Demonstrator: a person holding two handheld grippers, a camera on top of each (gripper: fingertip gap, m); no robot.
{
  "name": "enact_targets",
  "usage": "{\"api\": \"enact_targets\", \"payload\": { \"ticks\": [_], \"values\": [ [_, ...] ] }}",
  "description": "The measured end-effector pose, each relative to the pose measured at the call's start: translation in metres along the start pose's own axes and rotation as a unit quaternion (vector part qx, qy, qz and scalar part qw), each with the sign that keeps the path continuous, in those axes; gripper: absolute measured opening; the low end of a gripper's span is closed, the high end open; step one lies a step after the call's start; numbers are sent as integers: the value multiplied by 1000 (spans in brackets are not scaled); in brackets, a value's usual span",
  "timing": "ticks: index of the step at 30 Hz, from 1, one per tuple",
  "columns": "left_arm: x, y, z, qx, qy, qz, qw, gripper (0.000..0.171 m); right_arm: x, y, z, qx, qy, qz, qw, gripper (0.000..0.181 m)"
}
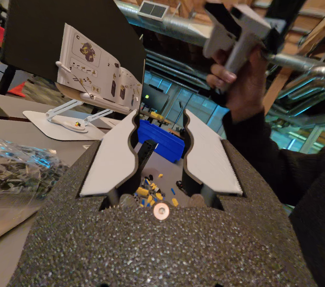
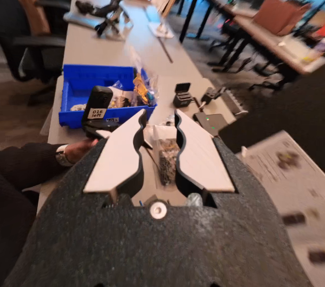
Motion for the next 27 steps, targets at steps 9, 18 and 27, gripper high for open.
{"api": "enact_targets", "payload": {
  "ticks": [9, 18, 27],
  "values": [
    [28, 13, -4, -61, 107, -115, 986, 49, 181, -202, 52, 206, 36, 47, 977, 31],
    [57, 99, -24, -84, 264, -245, 929, 48, 297, -194, 82, 48, 110, 49, 992, 21],
    [85, 122, -49, -46, 195, -276, 940, 48, 322, -130, 85, 22, 44, -38, 998, 21]
  ]
}}
Point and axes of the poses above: each gripper's, where its closed fingertips meet, y out along the fingers, x out of its underside, z = x × y across the jaws, the point moved 8 cm from there along -y, back along the fingers, and after that the axes turned 8 degrees about x, right-handed, at the moved point
